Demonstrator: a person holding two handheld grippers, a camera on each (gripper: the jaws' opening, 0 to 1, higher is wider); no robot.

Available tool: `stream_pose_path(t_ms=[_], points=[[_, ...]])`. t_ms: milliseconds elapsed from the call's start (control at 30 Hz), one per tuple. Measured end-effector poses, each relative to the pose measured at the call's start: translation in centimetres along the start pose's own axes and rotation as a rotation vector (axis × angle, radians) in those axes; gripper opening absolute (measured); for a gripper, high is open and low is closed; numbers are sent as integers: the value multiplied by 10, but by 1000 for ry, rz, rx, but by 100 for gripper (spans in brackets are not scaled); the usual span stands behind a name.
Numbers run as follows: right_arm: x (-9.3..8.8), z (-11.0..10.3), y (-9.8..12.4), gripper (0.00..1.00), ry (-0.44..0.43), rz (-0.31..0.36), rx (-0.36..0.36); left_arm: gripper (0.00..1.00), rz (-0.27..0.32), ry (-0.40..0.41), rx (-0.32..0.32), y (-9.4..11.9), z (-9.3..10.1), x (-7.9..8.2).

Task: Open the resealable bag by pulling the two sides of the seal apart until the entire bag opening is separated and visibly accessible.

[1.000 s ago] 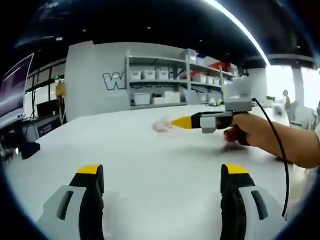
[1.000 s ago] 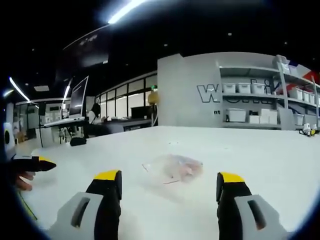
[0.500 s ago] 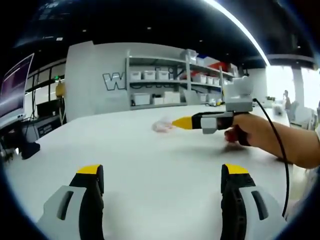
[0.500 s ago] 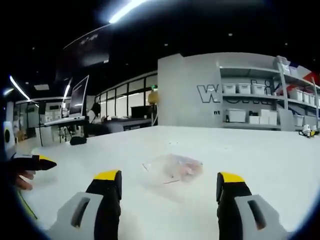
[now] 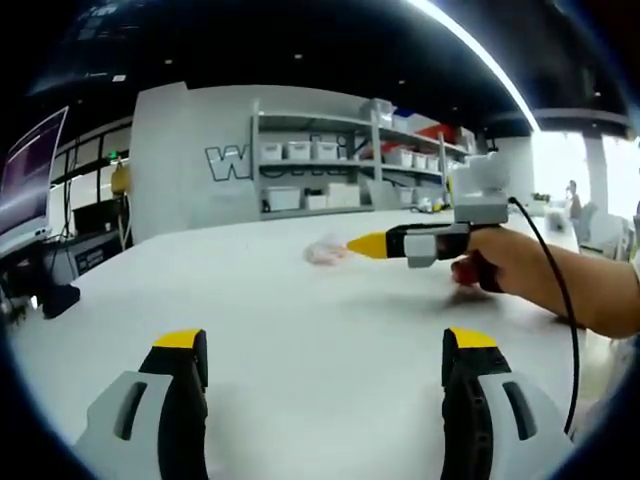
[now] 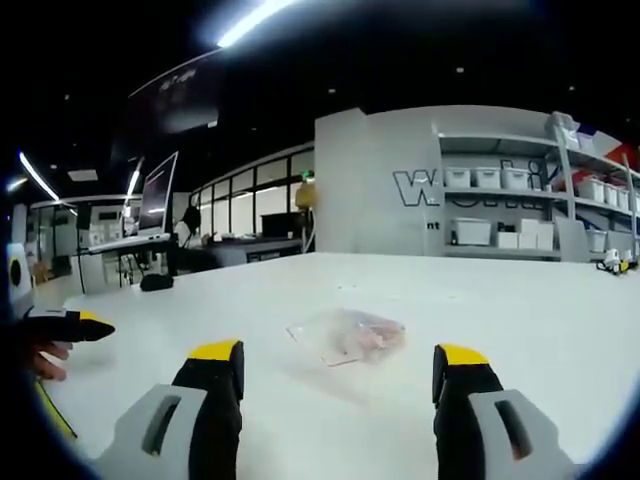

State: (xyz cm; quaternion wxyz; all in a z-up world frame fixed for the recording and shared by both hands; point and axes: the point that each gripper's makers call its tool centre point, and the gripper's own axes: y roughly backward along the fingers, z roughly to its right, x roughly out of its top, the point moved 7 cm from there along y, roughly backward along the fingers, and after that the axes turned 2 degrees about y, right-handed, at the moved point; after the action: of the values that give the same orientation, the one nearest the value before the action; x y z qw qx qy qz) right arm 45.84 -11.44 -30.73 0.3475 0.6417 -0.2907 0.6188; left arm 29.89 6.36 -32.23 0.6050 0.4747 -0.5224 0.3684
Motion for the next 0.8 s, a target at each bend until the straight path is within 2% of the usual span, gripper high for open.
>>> stream_pose_path(t_ms=[800], points=[[1,-2,13,77,-14,13,1,96,0,3,0,0,1,-1]])
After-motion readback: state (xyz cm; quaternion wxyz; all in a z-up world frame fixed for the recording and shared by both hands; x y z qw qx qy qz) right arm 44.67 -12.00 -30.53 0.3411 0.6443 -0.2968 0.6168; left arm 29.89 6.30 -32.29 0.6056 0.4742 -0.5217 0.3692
